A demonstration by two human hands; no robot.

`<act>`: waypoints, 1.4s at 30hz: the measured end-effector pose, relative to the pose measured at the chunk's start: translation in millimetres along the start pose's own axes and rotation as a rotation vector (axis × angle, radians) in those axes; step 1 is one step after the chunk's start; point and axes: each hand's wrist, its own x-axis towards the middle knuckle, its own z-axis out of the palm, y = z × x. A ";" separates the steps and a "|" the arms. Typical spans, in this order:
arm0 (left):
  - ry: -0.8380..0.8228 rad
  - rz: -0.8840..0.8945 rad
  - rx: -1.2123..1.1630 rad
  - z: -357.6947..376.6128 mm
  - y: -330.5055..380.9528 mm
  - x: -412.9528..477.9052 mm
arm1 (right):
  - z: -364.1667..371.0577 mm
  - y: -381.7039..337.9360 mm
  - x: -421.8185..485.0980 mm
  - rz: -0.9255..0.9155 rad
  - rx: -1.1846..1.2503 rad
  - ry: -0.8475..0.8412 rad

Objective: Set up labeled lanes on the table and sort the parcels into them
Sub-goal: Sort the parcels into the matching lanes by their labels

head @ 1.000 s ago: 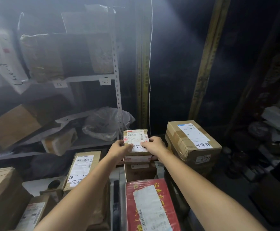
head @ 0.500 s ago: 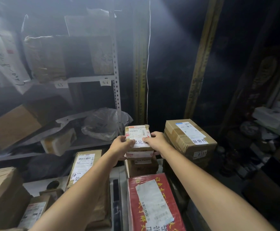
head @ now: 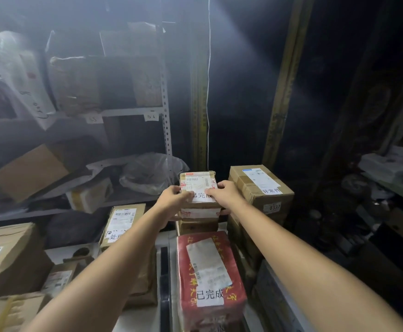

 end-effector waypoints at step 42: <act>-0.112 -0.131 -0.069 17.5 -55.9 -85.2 | 6.4 38.5 -105.7 0.075 -0.159 -0.024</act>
